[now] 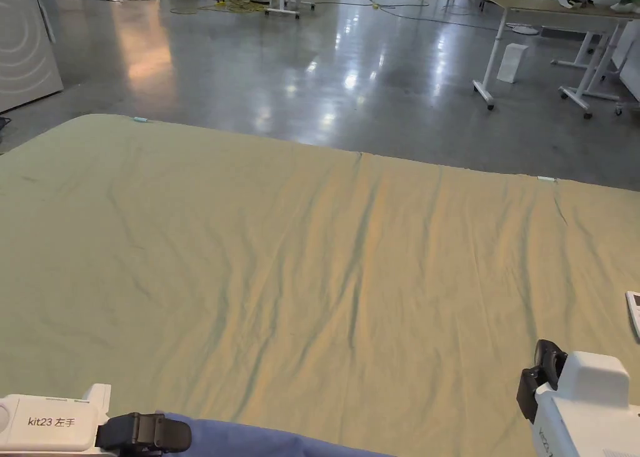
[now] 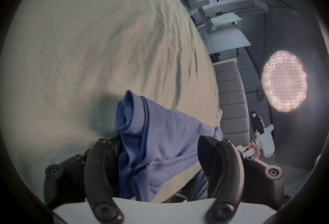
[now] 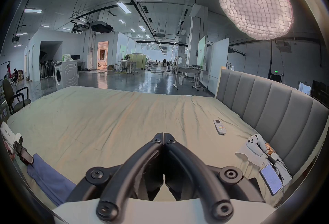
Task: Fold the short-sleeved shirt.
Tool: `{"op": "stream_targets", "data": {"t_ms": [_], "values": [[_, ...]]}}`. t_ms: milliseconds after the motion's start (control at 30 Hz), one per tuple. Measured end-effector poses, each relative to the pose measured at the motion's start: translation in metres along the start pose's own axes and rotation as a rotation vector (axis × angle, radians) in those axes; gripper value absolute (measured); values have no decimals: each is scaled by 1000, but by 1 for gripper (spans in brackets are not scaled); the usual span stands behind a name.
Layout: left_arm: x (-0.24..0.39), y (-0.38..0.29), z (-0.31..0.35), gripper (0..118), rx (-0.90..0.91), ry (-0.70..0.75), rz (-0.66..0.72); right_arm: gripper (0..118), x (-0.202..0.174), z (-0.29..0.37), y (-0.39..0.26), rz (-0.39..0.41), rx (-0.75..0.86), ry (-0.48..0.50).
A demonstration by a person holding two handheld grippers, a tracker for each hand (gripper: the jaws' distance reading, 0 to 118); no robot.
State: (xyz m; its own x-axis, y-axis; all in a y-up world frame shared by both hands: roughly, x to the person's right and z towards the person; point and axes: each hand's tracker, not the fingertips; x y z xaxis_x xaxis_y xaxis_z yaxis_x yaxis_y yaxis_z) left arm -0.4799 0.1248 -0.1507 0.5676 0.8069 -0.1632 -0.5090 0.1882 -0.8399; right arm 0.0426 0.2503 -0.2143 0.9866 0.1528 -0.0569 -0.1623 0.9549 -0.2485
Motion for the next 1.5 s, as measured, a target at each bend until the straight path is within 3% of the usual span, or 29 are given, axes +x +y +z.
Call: {"op": "stream_targets", "data": {"t_ms": [67,100,133,200,233,367,633,800,1033,1233,1367,1500], "values": [[12,-9,-4,61,-5,16,-37,0,0,-1,-1,-1,-4,0],[14,-4,-5,36,-19,42,-63,0,-1,-1,-1,0,-7,-1],[18,-7,-9,18,-49,91,-81,0,0,-2,-3,1,-8,0],[28,-17,-16,15,-70,142,-92,0,0,-3,-3,0,-12,1],[-5,22,-15,12,-60,115,-89,0,0,-3,-4,0,-13,2],[-8,29,-9,9,-46,189,-135,0,2,-2,-5,3,-15,3],[38,42,29,8,-1,198,-162,0,8,-2,-5,2,-13,0],[55,53,63,8,40,284,-183,0,9,-2,-5,-3,-11,6],[58,56,103,8,92,527,-179,0,5,-8,-8,1,-4,24],[113,21,75,8,62,516,-185,0,4,-9,-8,-6,-8,32],[115,16,55,8,37,328,-133,0,7,-6,-9,-7,-6,28],[141,1,8,8,-18,248,-150,0,10,-6,-12,-17,-19,23]]}}
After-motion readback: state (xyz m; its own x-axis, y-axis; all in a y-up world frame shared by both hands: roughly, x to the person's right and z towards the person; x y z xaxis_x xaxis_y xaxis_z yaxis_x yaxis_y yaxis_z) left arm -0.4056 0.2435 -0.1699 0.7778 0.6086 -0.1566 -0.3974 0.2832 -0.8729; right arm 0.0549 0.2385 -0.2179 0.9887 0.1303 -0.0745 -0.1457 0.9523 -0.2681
